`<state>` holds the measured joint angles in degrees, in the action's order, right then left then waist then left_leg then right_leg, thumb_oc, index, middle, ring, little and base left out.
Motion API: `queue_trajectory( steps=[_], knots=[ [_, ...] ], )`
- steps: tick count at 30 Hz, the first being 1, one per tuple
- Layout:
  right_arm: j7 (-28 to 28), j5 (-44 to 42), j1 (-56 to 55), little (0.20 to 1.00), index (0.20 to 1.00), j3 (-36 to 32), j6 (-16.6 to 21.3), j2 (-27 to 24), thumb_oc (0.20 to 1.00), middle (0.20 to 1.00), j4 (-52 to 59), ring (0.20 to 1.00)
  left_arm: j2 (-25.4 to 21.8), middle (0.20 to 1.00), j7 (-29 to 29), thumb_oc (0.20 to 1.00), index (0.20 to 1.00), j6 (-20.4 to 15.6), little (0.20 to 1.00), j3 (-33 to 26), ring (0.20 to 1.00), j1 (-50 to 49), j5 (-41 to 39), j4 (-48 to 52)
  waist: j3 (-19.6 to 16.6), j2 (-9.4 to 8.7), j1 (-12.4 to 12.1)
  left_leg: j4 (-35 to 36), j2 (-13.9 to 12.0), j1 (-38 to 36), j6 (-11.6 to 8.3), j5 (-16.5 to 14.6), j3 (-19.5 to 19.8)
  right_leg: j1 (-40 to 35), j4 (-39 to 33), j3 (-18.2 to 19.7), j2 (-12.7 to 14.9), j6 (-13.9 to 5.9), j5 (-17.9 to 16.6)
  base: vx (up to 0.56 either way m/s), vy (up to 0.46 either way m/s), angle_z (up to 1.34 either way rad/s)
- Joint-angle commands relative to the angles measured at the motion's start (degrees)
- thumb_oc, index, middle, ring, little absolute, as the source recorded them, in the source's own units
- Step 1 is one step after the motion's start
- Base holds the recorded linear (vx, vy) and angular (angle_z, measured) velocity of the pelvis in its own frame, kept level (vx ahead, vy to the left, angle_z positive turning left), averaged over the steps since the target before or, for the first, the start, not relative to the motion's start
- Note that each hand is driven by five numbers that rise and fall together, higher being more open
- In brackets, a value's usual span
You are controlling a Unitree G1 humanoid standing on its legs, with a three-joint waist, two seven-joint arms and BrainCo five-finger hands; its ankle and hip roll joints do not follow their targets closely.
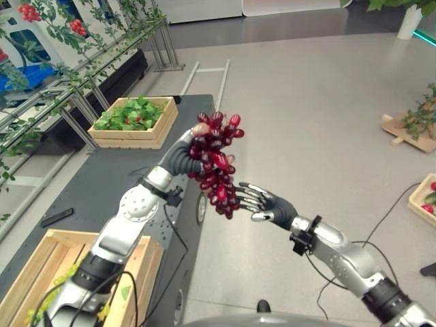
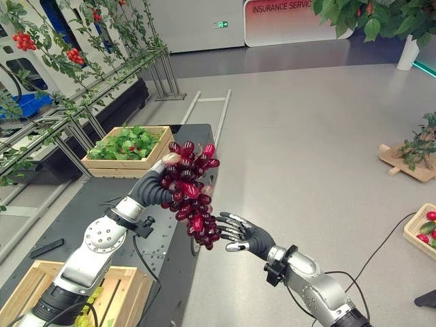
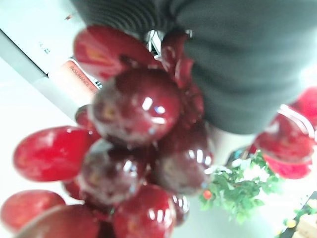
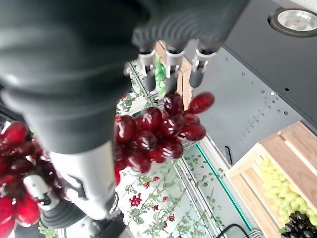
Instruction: Pick up the fruits from the basket on one side to the basket on the other side
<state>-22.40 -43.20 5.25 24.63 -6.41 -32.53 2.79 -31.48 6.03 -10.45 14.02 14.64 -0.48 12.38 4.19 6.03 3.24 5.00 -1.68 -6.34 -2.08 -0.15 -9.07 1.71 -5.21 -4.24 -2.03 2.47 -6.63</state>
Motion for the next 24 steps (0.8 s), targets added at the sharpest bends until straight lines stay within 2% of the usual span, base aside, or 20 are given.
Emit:
queue_trajectory(
  steps=[1, 13, 24],
  knots=[
    [-0.65, -0.03, 0.75, 1.0, 1.0, -1.06, 3.98, 2.27, 1.0, 1.0, 4.18, 1.0, -0.22, 0.2, -3.25, 0.2, 0.2, -3.15, 0.2, -1.67, 0.2, 2.12, 1.81, 0.62, -2.91, -3.39, -0.67, -0.16, 0.8, 1.27, 0.08, -0.28, -0.21, -4.24, 0.21, 1.24, 4.27, -9.13, 4.75, 0.0, 0.0, 0.0],
    [-0.51, 0.32, 2.44, 1.0, 1.0, 1.02, 4.45, 2.45, 1.0, 1.0, 5.21, 1.0, 1.27, 0.2, -3.3, 0.2, 0.2, -3.21, 0.2, 1.96, 0.2, 4.95, 3.5, -0.14, -2.92, -3.05, -0.4, -0.25, 0.93, 1.45, 0.23, -0.22, -0.08, -4.01, 0.21, 1.25, 4.44, -9.05, 4.71, 0.0, 0.0, 0.0],
    [0.6, 2.97, 4.82, 1.0, 1.0, 3.45, 5.29, 3.71, 1.0, 1.0, 2.57, 1.0, 3.33, 0.2, -2.79, 0.2, 0.2, -2.9, 0.2, 5.71, 0.2, 7.53, -0.19, 0.66, -2.88, -3.05, -0.28, -0.3, 1.02, 1.5, 0.42, -0.39, 0.28, -4.07, 0.21, 0.94, 4.53, -9.01, 4.77, 0.0, 0.0, 0.0]
  ],
)
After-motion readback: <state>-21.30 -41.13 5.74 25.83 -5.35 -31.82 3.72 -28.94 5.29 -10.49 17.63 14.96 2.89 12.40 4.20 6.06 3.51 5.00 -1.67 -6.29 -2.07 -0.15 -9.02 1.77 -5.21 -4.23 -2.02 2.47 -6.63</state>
